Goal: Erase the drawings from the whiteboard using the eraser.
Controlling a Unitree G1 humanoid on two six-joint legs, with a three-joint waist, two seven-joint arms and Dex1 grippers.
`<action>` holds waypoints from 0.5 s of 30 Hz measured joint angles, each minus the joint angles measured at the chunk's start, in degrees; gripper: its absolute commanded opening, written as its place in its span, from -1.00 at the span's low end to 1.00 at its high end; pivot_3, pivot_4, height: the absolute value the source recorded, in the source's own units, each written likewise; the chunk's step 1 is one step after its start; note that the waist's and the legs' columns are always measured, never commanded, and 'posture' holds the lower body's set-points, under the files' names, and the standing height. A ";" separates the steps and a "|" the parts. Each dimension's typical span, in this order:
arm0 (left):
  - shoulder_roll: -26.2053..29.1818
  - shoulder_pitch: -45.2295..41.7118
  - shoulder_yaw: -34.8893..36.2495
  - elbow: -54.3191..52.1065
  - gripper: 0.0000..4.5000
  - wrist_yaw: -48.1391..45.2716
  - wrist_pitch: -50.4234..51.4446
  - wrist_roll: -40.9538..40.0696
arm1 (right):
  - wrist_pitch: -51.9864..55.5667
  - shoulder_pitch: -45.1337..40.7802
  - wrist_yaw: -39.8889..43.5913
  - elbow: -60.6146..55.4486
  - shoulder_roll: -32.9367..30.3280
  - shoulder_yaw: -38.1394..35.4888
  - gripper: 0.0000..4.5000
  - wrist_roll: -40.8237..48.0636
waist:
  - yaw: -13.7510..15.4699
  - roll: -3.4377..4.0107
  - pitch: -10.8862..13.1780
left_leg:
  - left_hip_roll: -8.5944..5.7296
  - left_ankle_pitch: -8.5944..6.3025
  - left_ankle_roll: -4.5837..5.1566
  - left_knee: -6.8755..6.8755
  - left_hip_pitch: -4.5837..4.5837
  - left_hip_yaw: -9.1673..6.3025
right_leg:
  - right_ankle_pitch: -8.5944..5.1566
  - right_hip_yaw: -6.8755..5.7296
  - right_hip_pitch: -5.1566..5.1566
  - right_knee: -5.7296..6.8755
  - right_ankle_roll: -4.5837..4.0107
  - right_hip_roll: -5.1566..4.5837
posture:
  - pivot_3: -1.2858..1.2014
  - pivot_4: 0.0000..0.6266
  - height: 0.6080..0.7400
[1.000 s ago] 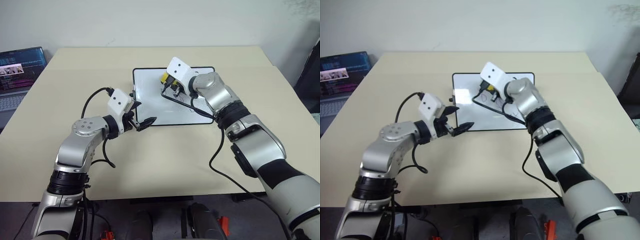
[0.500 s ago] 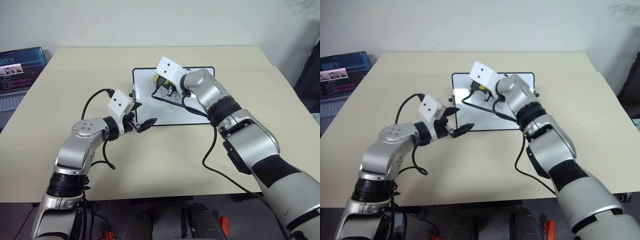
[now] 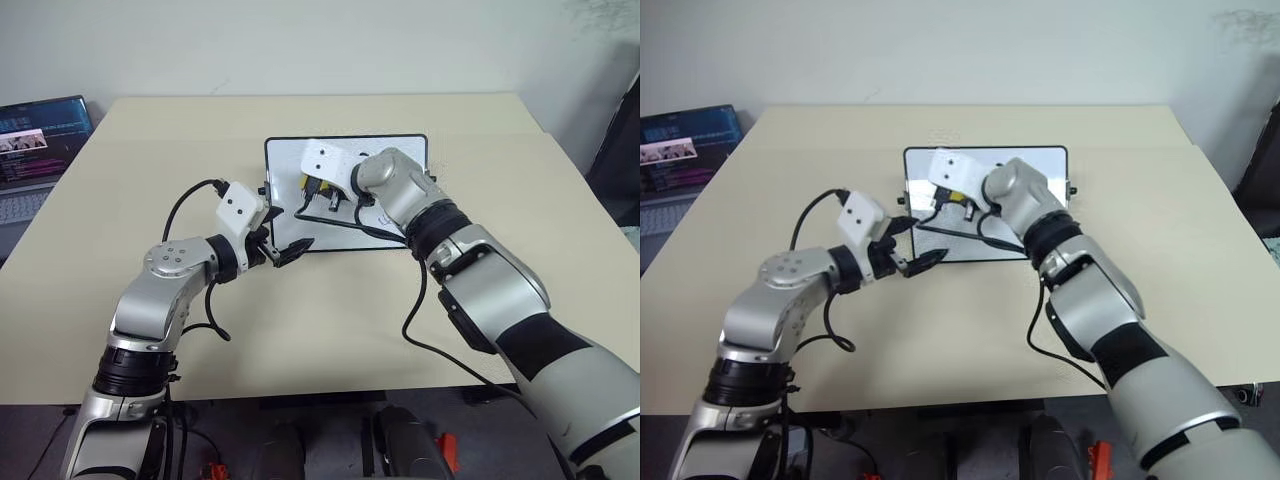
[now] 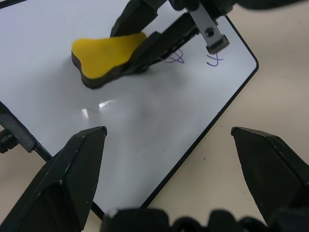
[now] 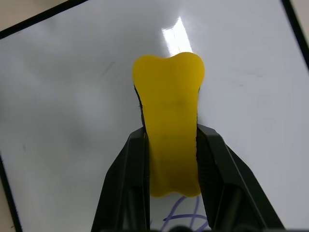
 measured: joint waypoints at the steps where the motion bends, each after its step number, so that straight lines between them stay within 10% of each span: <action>1: 0.02 0.00 0.00 -0.02 1.00 0.00 0.01 0.00 | -0.02 0.53 0.43 -0.29 0.04 0.28 -0.57 -0.12 | 0.01 -0.01 0.00 | 0.00 0.00 0.00 0.02 0.05 0.00 | 0.00 0.00 0.02 0.08 -0.01 0.01 | 0.03 -0.52 1.00; 15: 0.04 0.00 0.02 -0.11 1.00 0.00 0.06 0.00 | 0.14 1.97 -0.93 0.46 1.05 0.08 -0.57 -0.41 | 0.01 -0.01 -0.01 | 0.00 0.09 0.05 0.08 0.27 -0.03 | -0.01 0.03 0.10 0.35 -0.04 0.06 | 0.03 -0.52 1.00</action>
